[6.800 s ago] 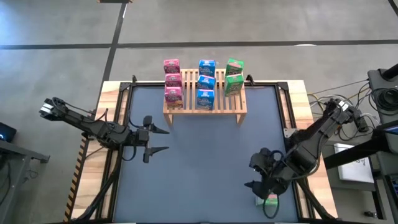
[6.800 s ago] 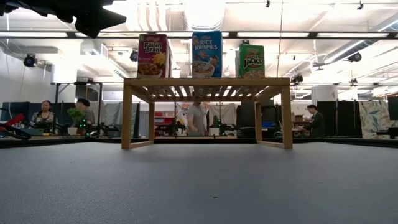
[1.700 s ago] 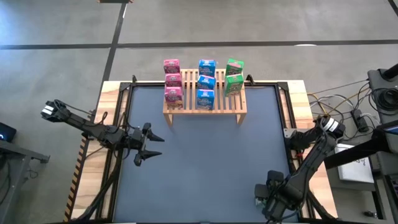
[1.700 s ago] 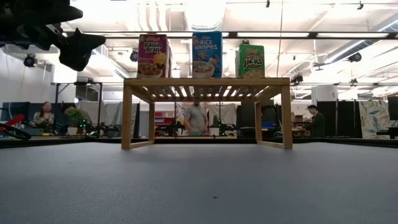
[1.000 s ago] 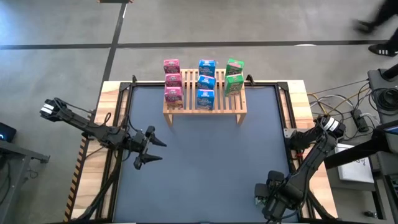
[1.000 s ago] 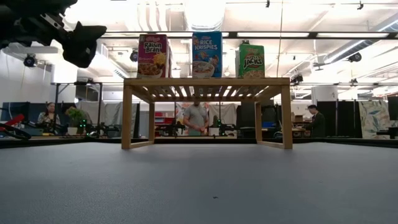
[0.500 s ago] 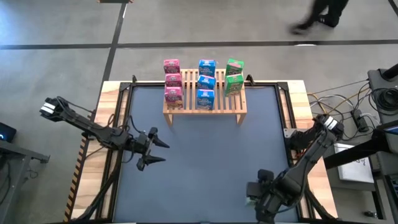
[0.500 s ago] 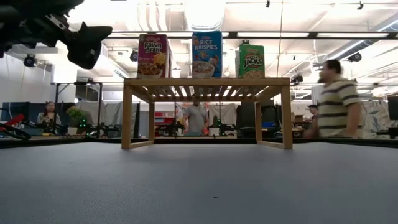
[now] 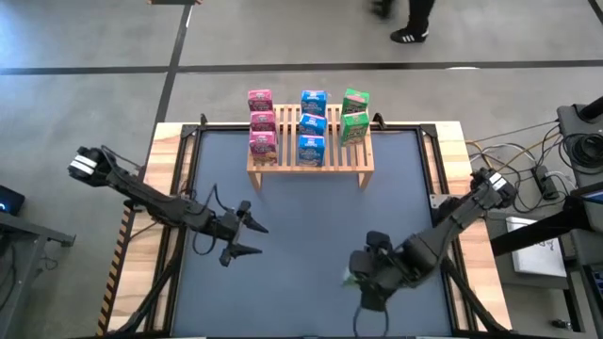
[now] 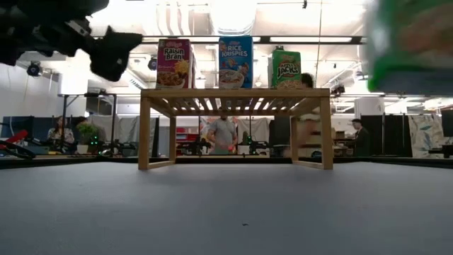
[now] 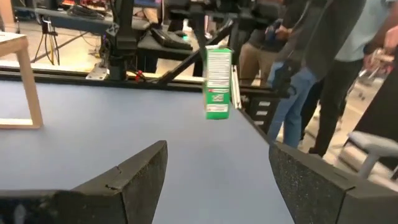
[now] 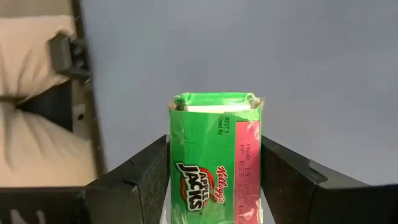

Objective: Stack cereal on shelf
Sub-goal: Put the green cereal box on the shelf aligned with the other green cereal boxes

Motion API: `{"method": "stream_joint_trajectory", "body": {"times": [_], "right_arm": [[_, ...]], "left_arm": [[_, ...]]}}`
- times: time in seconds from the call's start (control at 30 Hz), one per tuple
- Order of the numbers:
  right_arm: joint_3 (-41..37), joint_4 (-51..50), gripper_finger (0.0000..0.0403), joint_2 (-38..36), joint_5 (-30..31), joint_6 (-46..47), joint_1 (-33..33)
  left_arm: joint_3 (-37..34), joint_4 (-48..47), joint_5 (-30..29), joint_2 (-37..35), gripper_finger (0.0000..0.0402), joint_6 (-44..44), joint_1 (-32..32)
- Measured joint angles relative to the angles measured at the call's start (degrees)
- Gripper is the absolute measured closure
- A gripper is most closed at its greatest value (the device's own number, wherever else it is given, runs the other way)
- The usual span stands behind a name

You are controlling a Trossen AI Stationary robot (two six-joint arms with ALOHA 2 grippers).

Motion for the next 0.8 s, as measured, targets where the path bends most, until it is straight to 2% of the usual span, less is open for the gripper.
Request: {"method": "stream_joint_trajectory", "body": {"times": [0.2, 0.3, 0.37, 0.57, 0.67, 0.8], "right_arm": [[0.0, -0.1, 0.0196, 0.0, 0.0, -3.8, -5.4], [-0.1, 0.2, 0.0196, 0.0, 0.1, -5.5, -7.8], [-0.1, 0.7, 0.0196, 0.0, 1.0, -6.7, -9.0], [-0.1, 2.3, 0.0196, 0.0, 2.0, -8.4, -10.6], [-0.1, 3.6, 0.0196, 0.0, 2.5, -10.0, -10.6], [-0.1, 4.6, 0.0196, 0.0, 2.9, -10.4, -10.6]], "left_arm": [[8.9, -0.3, 0.0, 11.2, 0.0136, 4.0, -0.1], [14.5, -0.3, -3.0, 17.0, 0.0136, 7.1, -0.2], [17.9, -0.4, -4.6, 20.7, 0.0136, 8.2, -0.2], [25.4, -0.6, -4.6, 30.5, 0.0135, 8.4, -0.2], [28.3, -0.8, -4.3, 34.0, 0.0124, 6.5, -0.1], [32.5, -0.7, -2.5, 37.5, 0.009, 3.9, 0.5]]}}
